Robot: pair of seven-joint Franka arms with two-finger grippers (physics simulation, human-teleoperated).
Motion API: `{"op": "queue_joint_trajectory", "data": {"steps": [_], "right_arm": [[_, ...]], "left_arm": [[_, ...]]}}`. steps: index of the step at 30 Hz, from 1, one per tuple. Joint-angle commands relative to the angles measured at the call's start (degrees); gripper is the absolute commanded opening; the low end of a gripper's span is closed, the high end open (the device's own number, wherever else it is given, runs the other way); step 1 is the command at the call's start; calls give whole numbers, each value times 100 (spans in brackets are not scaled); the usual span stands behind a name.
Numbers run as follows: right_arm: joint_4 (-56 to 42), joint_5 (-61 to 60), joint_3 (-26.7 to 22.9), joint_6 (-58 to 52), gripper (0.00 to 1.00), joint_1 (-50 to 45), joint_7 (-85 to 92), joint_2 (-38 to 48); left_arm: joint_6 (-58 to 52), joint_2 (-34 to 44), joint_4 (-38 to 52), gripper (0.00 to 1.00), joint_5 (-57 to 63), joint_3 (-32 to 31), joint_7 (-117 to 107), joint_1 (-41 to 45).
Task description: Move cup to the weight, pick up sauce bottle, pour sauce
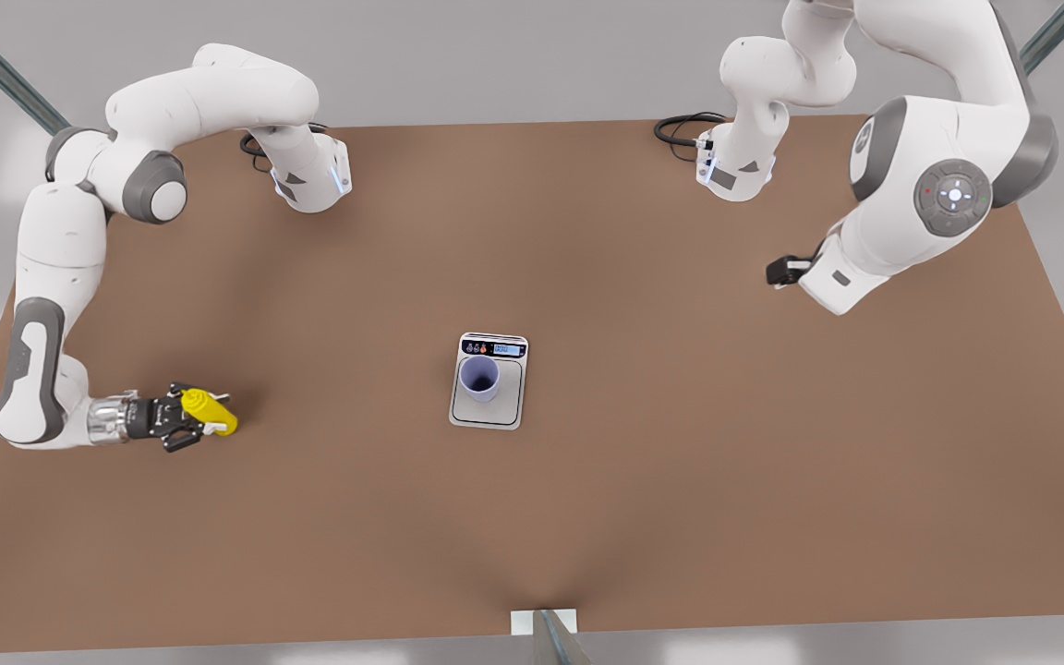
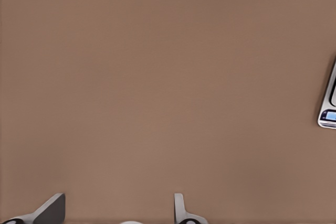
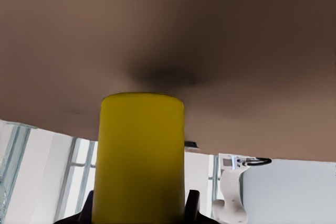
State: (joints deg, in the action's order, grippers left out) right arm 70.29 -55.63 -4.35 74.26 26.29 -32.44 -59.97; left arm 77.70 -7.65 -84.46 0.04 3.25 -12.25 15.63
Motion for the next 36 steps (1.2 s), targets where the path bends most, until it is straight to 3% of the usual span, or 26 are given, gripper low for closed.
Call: {"op": "queue_joint_trajectory", "data": {"steps": [1, 4, 7, 11, 13, 17, 19, 22, 24, 28, 36], "right_arm": [[-51, 26, 4, -25, 21, -71, -78, 12], [-534, 245, 4, 71, 21, -378, -948, 170], [-578, 869, 523, 519, 21, -580, -1827, 618], [-403, 1396, 663, 1240, 21, -1284, -2706, 1400], [-323, 1959, 1287, 1661, 21, -1284, -3330, 1576], [-297, 2390, 1761, 2558, 21, -1759, -4526, 1770], [-253, 3145, 2526, 3147, 21, -1767, -5317, 1814], [-244, 3989, 3291, 3622, 21, -1776, -6081, 1884], [-244, 4463, 3546, 3640, 21, -1794, -6126, 1981], [-86, 6318, 4698, 3780, 21, -1794, -6134, 2007], [344, 8393, 4917, 4316, 21, -2392, -6662, 2130]], "left_arm": [[-9, 0, 0, 100, 5, 0, -6, 10], [-26, -44, 9, 100, 5, 0, 29, 10], [-114, -70, 9, 100, -4, -9, 30, 10], [-105, -70, 9, 100, 5, 26, 91, 1], [-105, -96, 9, 100, 5, 35, 91, 1], [-105, -105, 9, 100, 5, 35, 82, -7], [-105, -105, 9, 100, 5, 35, 91, -7], [-105, -105, 9, 100, 5, 35, 82, -7], [-105, -105, 9, 100, 5, 35, 82, -7], [-105, -105, 9, 100, 5, 35, 82, -7], [-97, -105, 9, 100, 5, 35, 82, -7]]}}
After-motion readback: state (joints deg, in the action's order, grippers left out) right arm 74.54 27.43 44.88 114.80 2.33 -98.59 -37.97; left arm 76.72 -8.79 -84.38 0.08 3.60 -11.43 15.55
